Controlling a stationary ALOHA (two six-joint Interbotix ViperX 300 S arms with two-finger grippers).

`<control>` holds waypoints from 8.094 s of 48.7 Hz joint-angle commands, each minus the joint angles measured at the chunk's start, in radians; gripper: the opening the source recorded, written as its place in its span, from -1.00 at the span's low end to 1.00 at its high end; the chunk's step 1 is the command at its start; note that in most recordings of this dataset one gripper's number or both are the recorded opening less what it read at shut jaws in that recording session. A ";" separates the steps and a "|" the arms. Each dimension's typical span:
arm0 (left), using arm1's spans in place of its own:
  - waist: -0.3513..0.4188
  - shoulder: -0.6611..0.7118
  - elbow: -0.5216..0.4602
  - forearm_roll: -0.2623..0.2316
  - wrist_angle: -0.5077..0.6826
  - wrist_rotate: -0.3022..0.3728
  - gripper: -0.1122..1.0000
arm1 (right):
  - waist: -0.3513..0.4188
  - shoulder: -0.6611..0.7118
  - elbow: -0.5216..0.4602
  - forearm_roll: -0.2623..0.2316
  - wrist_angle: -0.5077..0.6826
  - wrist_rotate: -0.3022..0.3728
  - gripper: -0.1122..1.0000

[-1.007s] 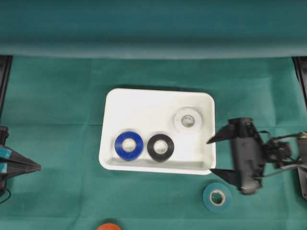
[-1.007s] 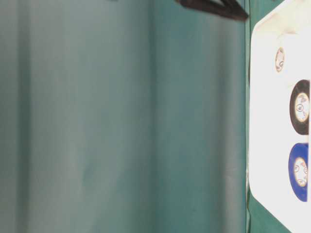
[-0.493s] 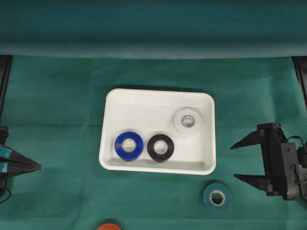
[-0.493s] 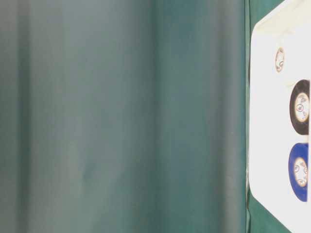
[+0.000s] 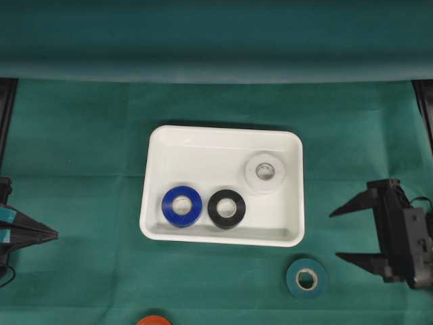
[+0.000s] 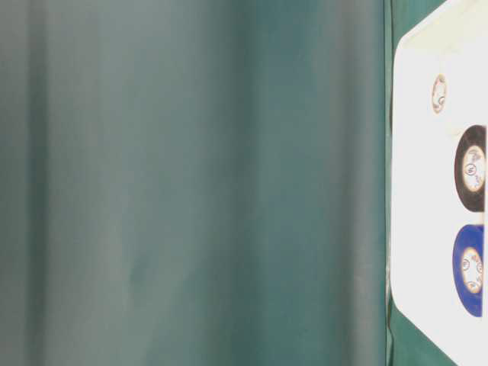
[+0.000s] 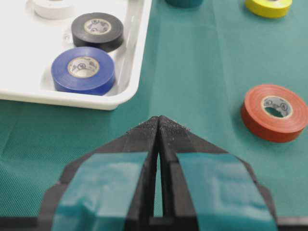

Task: Put the tape into the white case with the right arm.
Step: 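Move the right gripper down toward the red tape roll near the table edge, then lower the right gripper into the red roll's core and grasp it, then carry the red roll into the tray beside the black roll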

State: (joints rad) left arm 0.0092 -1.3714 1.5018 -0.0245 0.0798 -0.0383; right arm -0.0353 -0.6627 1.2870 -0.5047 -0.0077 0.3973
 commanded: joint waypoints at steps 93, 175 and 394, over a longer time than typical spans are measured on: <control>0.029 0.008 -0.009 -0.002 -0.009 0.000 -0.80 | 0.249 0.456 -0.360 -0.008 -0.110 0.083 0.41; 0.029 0.008 -0.008 -0.002 -0.009 0.000 -0.80 | 0.324 1.095 -1.117 -0.005 -0.023 0.137 0.41; 0.029 0.008 -0.006 -0.002 -0.011 0.000 -0.80 | 0.038 0.684 -0.736 -0.124 0.318 0.189 -0.75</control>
State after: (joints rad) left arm 0.0353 -1.3714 1.5064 -0.0245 0.0782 -0.0383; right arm 0.0046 0.0844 0.5262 -0.6259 0.3191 0.5829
